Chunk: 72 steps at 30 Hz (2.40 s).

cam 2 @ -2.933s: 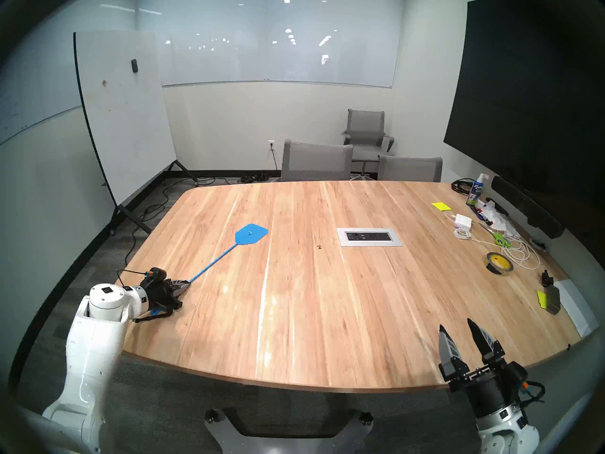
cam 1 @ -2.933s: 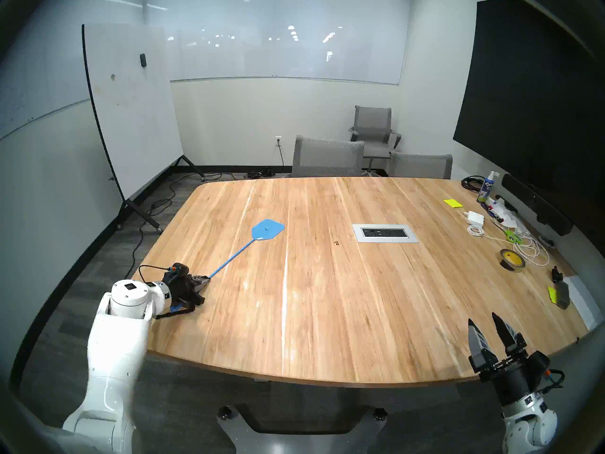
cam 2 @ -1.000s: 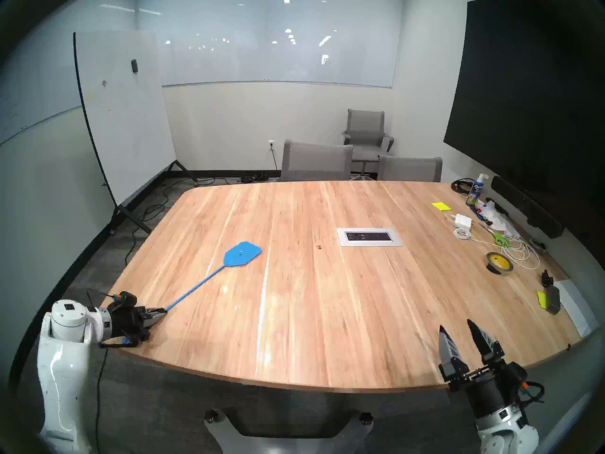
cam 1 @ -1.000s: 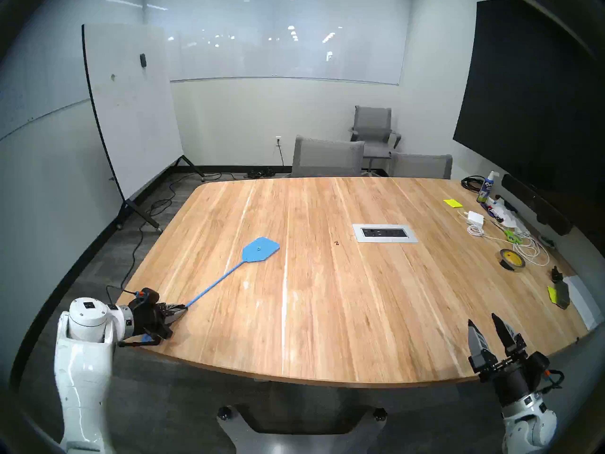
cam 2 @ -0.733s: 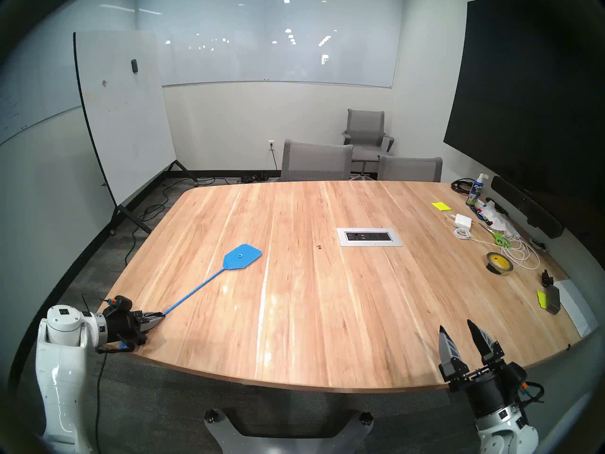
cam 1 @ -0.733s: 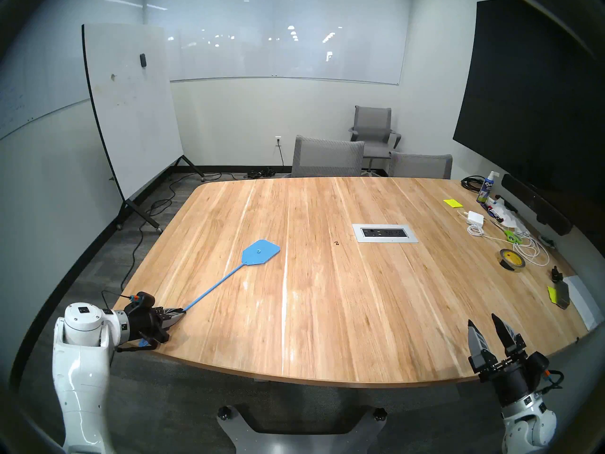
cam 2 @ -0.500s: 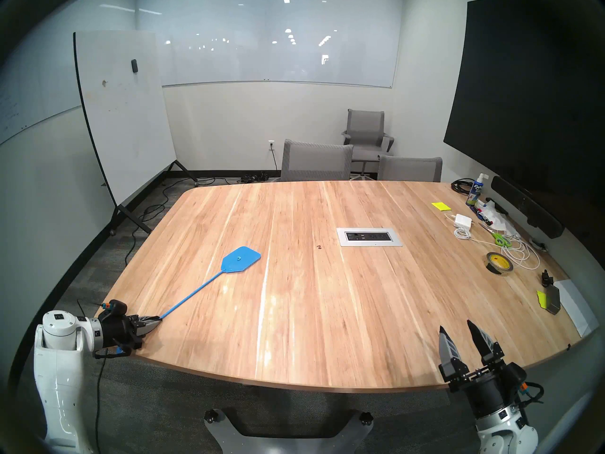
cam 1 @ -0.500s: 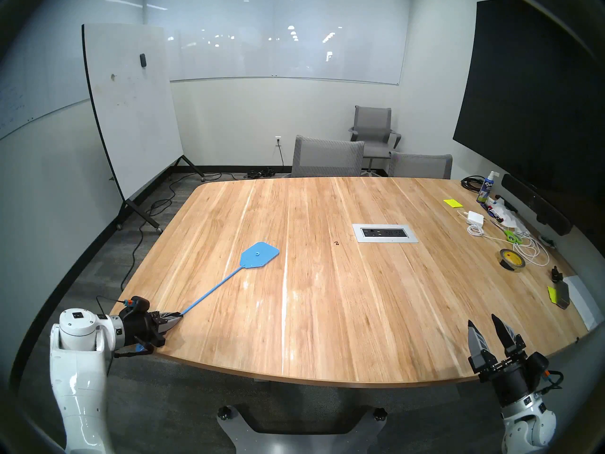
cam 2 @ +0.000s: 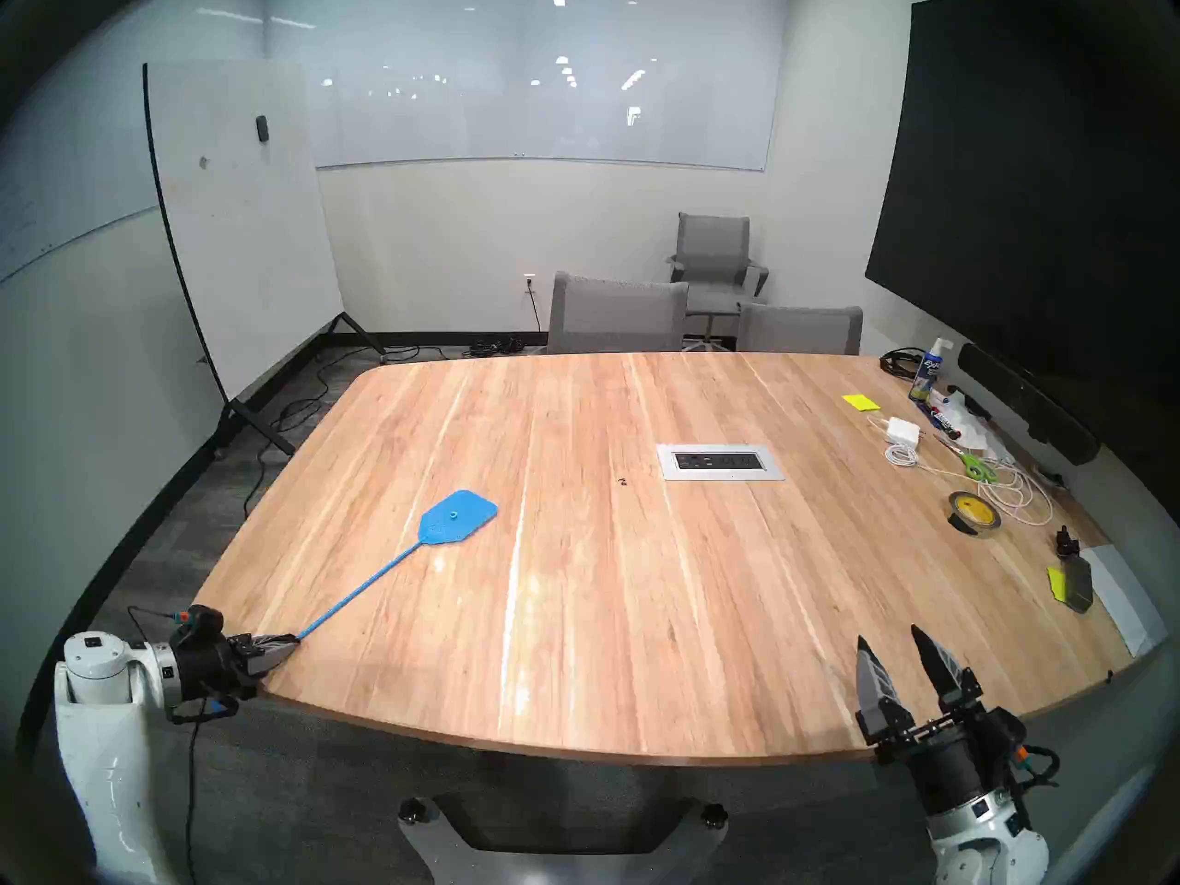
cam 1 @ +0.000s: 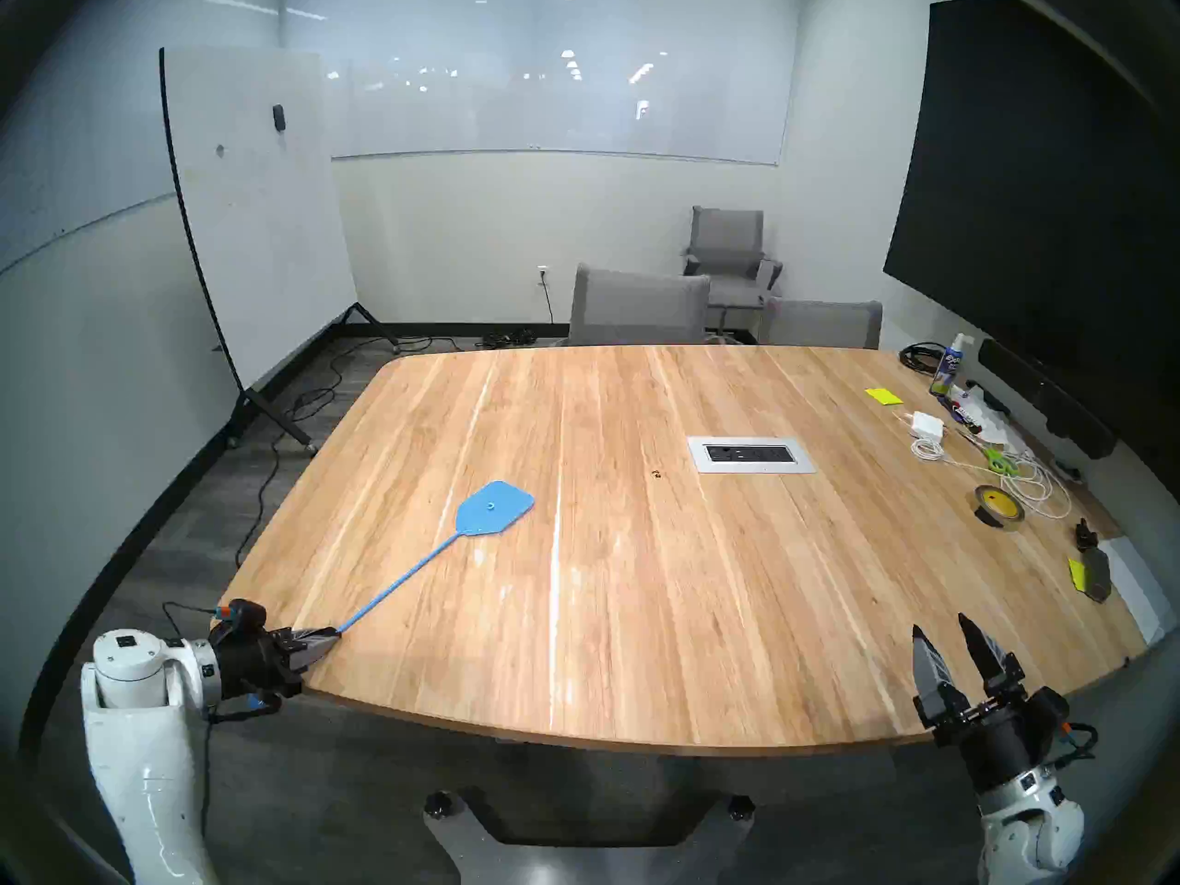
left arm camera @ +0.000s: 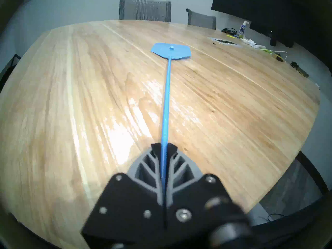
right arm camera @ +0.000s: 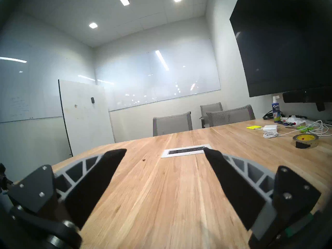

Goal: Swat a bug on table

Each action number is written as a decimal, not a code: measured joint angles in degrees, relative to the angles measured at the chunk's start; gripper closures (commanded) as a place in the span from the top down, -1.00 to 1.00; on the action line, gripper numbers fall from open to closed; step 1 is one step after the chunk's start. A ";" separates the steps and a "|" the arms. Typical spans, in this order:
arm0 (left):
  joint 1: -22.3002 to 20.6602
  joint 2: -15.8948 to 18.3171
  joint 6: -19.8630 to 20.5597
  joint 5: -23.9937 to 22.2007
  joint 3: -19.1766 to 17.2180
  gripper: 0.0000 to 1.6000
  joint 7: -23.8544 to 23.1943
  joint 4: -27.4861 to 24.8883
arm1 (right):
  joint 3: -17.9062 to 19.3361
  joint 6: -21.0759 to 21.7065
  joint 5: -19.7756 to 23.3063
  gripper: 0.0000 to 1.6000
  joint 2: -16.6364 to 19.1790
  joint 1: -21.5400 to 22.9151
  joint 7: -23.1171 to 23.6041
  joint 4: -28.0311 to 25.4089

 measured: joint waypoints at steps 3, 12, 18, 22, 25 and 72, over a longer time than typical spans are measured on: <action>0.45 -0.58 -0.02 -0.11 -1.64 -1.00 -1.25 -0.02 | 0.00 0.00 0.00 1.00 0.00 0.06 0.03 0.06; 2.06 -2.48 -0.31 -0.18 -7.13 -1.00 -5.26 -0.39 | 0.01 0.00 0.00 1.00 0.00 0.25 0.13 0.22; 3.54 -4.11 -1.89 0.07 -10.68 1.00 -6.43 -1.55 | 0.01 0.00 0.00 1.00 0.00 0.37 0.22 0.24; 5.08 -5.44 -3.63 0.52 -14.01 1.00 -6.44 -3.54 | 0.02 -0.01 0.00 1.00 0.00 0.43 0.31 0.24; 6.88 -6.67 -4.69 2.15 -16.36 1.00 -6.30 -4.15 | 0.02 -0.02 0.00 1.00 0.00 0.49 0.39 0.24; 27.59 -31.62 -33.58 0.48 -27.63 1.00 -1.83 -31.91 | 0.51 0.46 -0.19 1.00 -0.75 -0.60 0.25 -1.41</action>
